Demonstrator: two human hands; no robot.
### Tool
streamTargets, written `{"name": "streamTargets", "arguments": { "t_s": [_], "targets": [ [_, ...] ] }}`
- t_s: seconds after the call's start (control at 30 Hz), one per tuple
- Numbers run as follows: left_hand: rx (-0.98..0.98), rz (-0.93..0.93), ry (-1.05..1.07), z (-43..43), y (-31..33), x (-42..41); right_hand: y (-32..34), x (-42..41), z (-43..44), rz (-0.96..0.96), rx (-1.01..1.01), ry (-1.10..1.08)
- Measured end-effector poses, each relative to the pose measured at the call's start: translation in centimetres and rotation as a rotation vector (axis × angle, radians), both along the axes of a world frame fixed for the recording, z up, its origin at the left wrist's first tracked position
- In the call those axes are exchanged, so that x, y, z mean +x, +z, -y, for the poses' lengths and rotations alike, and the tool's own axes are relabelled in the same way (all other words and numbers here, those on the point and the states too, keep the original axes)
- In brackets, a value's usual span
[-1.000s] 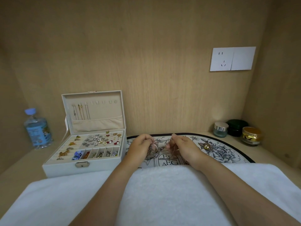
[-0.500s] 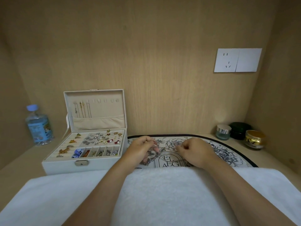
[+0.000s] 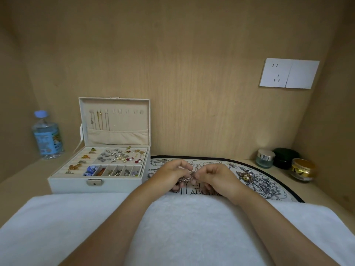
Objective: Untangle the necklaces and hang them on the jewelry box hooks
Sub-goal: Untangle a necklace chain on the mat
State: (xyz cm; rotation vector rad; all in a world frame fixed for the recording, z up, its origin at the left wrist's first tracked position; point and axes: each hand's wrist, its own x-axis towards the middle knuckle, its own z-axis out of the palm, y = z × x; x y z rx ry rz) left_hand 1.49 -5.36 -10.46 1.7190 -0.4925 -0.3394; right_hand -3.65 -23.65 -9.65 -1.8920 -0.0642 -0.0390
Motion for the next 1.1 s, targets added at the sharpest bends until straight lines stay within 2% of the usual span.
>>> {"name": "streamTargets", "arguments": {
  "t_s": [0.17, 0.3, 0.5, 0.83, 1.0, 1.1],
  "targets": [
    [0.215, 0.267, -0.019, -0.3, -0.8, 0.3, 0.0, 0.6, 0.8, 0.056, -0.009, -0.107],
    [0.157, 0.228, 0.022, 0.1, -1.0, 0.3, 0.1, 0.5, 0.9, 0.122, -0.005, -0.103],
    [0.11, 0.207, 0.077, 0.1, -1.0, 0.3, -0.6, 0.6, 1.3, 0.102, -0.231, -0.059],
    [-0.015, 0.198, 0.024, 0.5, -0.5, -0.6, -0.4, 0.3, 0.7, 0.096, -0.055, 0.008],
    [0.005, 0.287, 0.037, 0.6, -0.4, -0.7, -0.2, -0.2, 0.4, 0.046, -0.017, 0.085],
    [0.026, 0.367, 0.054, 0.7, -0.5, -0.7, 0.3, -0.4, 0.2, 0.033, 0.005, 0.061]
  ]
}}
